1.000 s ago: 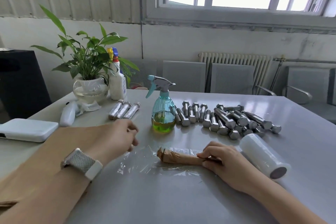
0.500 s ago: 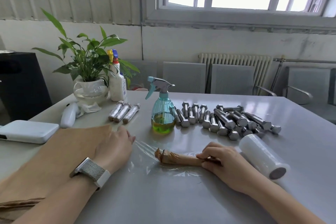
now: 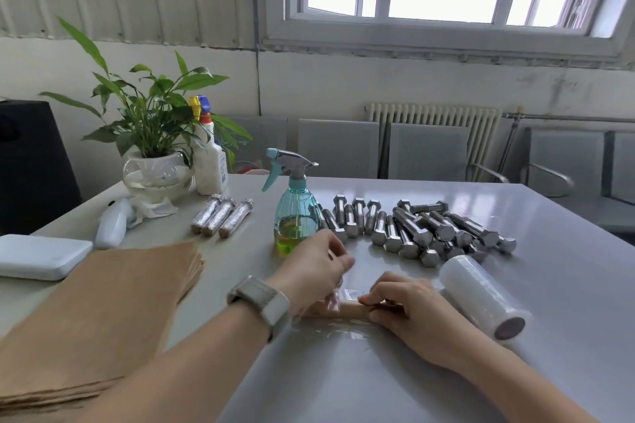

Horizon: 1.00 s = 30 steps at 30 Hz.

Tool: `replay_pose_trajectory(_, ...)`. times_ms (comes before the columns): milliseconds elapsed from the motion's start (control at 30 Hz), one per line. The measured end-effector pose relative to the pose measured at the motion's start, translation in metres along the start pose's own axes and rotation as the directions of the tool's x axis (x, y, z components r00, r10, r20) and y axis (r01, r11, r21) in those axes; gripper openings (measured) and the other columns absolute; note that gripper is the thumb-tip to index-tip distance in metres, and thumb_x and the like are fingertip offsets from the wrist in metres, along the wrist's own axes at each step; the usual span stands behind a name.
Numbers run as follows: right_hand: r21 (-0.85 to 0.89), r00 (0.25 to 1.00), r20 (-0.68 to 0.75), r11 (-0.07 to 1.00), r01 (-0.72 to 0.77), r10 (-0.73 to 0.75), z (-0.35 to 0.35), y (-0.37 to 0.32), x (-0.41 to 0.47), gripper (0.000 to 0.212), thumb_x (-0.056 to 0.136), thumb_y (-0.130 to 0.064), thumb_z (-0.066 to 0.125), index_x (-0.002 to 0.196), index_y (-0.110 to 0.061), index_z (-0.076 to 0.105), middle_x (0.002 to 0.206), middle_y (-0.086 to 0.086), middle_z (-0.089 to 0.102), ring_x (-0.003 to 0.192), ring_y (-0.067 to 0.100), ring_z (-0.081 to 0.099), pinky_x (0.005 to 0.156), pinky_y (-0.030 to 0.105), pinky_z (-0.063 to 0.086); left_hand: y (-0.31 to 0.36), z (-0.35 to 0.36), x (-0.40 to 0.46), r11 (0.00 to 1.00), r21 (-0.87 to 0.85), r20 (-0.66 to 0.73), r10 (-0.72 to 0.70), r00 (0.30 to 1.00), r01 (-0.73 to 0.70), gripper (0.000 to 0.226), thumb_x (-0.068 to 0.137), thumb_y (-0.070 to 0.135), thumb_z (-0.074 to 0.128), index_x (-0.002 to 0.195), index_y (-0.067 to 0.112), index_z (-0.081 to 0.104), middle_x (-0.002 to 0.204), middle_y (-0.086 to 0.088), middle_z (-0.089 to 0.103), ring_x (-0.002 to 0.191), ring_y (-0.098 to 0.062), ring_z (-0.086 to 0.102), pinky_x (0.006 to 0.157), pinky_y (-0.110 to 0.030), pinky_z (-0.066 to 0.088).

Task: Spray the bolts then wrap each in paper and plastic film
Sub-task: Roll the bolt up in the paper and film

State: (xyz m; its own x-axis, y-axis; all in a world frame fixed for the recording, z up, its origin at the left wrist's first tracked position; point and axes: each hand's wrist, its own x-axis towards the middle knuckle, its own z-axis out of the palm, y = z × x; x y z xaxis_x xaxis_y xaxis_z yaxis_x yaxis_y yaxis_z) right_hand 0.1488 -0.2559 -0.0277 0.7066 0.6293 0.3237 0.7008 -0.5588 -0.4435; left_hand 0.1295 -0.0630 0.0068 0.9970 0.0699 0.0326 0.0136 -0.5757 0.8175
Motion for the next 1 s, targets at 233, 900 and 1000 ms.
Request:
replay_pose_trajectory(233, -0.013, 1.0, 0.015, 1.0, -0.003, 0.003, 0.001, 0.003, 0.001, 0.017, 0.087, -0.02, 0.072, 0.103, -0.026, 0.075, 0.094, -0.023, 0.057, 0.086, -0.006, 0.052, 0.092, 0.035, 0.044, -0.004, 0.005, 0.0, 0.999, -0.022, 0.196, -0.037, 0.98, 0.042, 0.019, 0.099, 0.014, 0.028, 0.101, 0.025, 0.044, 0.061, -0.005, 0.066, 0.048, -0.02, 0.065, 0.036, -0.02, 0.038)
replay_pose_trajectory(900, -0.042, 0.999, 0.038, 0.999, -0.021, 0.023, 0.0, 0.003, 0.001, 0.018, 0.088, -0.021, 0.07, 0.105, -0.026, 0.075, 0.096, -0.021, 0.055, 0.092, 0.006, 0.061, 0.095, 0.032, 0.043, -0.004, 0.0, -0.003, 0.862, 0.356, 0.425, 0.193, 0.884, -0.36, 0.03, 0.093, 0.027, 0.061, 0.111, 0.034, 0.038, 0.101, 0.013, 0.055, 0.056, 0.02, 0.051, 0.049, -0.004, 0.036)
replay_pose_trajectory(1000, -0.038, 0.999, 0.038, 0.999, -0.033, 0.035, 0.001, 0.004, 0.001, 0.02, 0.089, -0.021, 0.069, 0.107, -0.028, 0.074, 0.099, -0.016, 0.059, 0.091, 0.007, 0.06, 0.095, 0.034, 0.043, -0.006, 0.003, -0.003, 0.841, 0.399, 0.385, 0.208, 0.899, -0.365, 0.032, 0.092, 0.035, 0.062, 0.111, 0.036, 0.037, 0.107, 0.011, 0.057, 0.06, 0.022, 0.051, 0.053, -0.005, 0.038)
